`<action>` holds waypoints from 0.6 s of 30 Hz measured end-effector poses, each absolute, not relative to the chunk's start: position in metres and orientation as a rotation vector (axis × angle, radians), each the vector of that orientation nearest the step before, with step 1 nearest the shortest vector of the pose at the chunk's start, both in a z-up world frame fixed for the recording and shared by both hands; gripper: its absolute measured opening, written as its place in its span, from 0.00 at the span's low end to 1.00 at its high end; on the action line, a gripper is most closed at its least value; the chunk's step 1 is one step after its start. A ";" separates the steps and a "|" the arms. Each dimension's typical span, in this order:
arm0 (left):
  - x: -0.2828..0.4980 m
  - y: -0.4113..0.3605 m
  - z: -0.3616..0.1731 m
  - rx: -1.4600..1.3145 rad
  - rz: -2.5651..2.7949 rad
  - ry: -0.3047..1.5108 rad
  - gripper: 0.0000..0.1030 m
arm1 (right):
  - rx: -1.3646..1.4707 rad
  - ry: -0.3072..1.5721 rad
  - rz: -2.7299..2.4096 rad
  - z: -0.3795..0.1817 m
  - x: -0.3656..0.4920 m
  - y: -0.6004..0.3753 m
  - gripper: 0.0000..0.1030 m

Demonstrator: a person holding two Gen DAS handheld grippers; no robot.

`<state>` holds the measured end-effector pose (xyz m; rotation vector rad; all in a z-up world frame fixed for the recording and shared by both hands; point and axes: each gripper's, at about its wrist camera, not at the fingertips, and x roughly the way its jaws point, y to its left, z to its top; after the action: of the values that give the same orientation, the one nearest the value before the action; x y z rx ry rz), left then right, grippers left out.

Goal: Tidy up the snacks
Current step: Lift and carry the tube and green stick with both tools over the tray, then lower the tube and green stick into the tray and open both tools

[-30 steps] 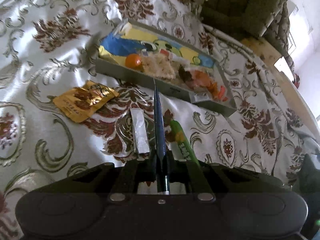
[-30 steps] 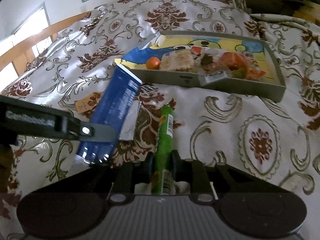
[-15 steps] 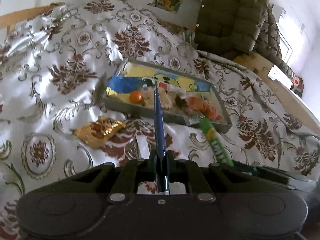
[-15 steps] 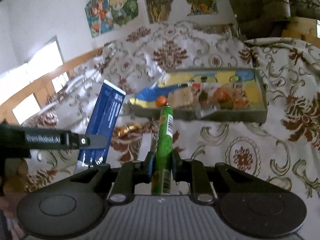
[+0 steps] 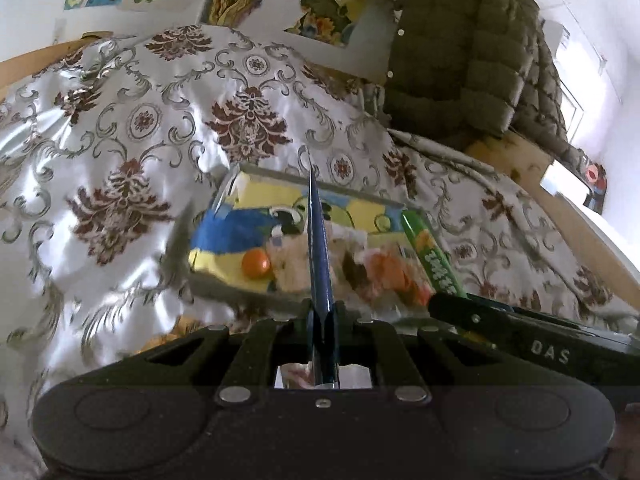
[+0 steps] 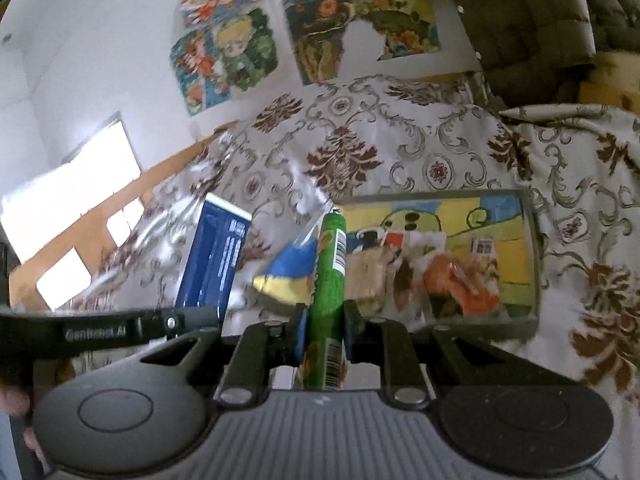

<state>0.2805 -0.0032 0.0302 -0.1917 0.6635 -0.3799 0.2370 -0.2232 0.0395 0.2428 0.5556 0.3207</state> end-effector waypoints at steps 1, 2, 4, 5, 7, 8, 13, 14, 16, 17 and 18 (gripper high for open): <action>0.290 -0.004 0.031 -0.192 -0.380 0.667 0.09 | 0.272 0.550 0.323 0.039 0.249 -0.224 0.19; 0.300 -0.006 0.031 -0.194 -0.382 0.672 0.09 | 0.298 0.543 0.326 0.037 0.259 -0.226 0.19; 0.322 -0.010 0.031 -0.180 -0.384 0.680 0.09 | 0.356 0.538 0.326 0.030 0.282 -0.230 0.19; 0.332 -0.012 0.030 -0.167 -0.381 0.682 0.09 | 0.386 0.546 0.322 0.025 0.294 -0.232 0.19; 0.353 -0.016 0.030 -0.153 -0.375 0.683 0.09 | 0.439 0.562 0.319 0.016 0.318 -0.237 0.19; 0.362 -0.018 0.029 -0.153 -0.371 0.683 0.09 | 0.455 0.568 0.310 0.012 0.331 -0.238 0.19; 0.409 -0.028 0.018 -0.177 -0.339 0.691 0.09 | 0.493 0.555 0.284 0.000 0.373 -0.241 0.19; 0.418 -0.029 0.013 -0.194 -0.315 0.703 0.09 | 0.497 0.554 0.275 -0.003 0.380 -0.241 0.19; 0.436 -0.030 0.001 -0.239 -0.263 0.742 0.09 | 0.523 0.568 0.253 -0.013 0.391 -0.243 0.19; 0.443 -0.031 -0.003 -0.256 -0.246 0.753 0.09 | 0.555 0.578 0.248 -0.018 0.395 -0.245 0.19; 0.449 -0.031 -0.008 -0.269 -0.229 0.759 0.09 | 0.590 0.593 0.244 -0.024 0.399 -0.246 0.19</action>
<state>0.4487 -0.0312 -0.0079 -0.2691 0.7589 -0.2293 0.3995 -0.2461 -0.0237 0.5903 0.5926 0.2440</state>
